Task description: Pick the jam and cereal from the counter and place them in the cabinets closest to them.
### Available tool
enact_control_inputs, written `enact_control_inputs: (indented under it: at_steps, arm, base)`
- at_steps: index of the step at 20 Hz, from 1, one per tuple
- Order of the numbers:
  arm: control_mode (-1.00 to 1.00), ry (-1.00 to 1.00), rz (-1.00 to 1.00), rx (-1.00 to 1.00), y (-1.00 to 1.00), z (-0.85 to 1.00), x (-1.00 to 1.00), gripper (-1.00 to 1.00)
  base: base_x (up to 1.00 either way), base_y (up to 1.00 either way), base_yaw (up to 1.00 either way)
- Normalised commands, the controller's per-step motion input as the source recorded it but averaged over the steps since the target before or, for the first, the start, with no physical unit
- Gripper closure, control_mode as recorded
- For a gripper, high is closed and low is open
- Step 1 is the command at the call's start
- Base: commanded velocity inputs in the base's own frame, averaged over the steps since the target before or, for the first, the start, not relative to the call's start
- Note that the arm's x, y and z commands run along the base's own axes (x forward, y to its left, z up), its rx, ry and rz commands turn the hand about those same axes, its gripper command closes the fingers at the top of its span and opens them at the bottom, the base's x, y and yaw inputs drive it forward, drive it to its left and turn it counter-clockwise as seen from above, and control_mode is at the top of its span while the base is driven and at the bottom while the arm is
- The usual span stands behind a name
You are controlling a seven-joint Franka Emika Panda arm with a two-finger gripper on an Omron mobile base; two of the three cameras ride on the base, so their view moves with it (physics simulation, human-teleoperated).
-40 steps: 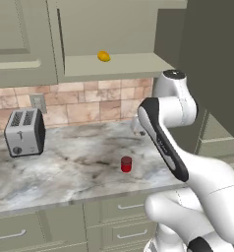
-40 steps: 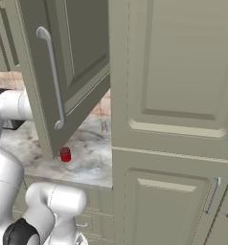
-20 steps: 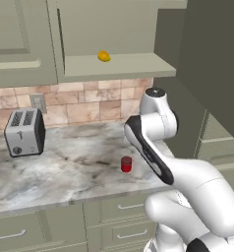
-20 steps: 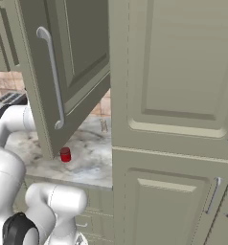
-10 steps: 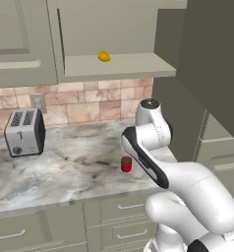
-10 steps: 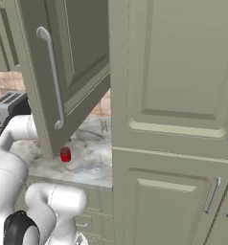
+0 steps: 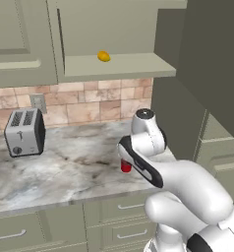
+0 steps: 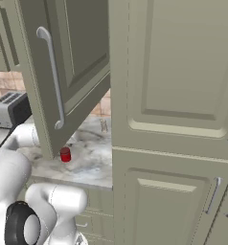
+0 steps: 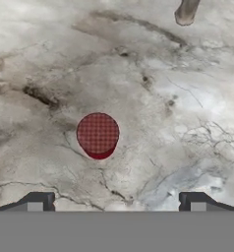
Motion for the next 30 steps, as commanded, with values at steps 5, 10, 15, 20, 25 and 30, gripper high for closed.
enact_control_inputs:
  at_steps: [5, 10, 15, 20, 25, 30]
  arm:
    - [-1.00, 0.00, 0.00, 0.00, 0.14, -0.27, 0.21, -1.00]
    - [-1.00, 0.00, 0.00, 0.00, 0.12, -0.19, 0.07, -1.00]
    - [-1.00, 0.00, 0.00, 0.00, 0.00, -0.01, 0.00, -1.00]
    - [-1.00, 0.00, 0.00, 0.00, 0.00, -0.10, 0.04, -1.00]
    - [-1.00, 0.00, 0.00, 0.00, 0.00, -0.20, 0.12, -1.00]
    - [-1.00, 0.00, 0.00, 0.00, 0.01, -0.23, 0.11, -1.00]
  base:
    - [0.00, 0.00, 0.00]
    - [0.00, 0.00, 0.00]
    - [0.00, 0.00, 0.00]
    - [0.00, 0.00, 0.00]
    - [0.00, 0.00, 0.00]
    - [0.00, 0.00, 0.00]
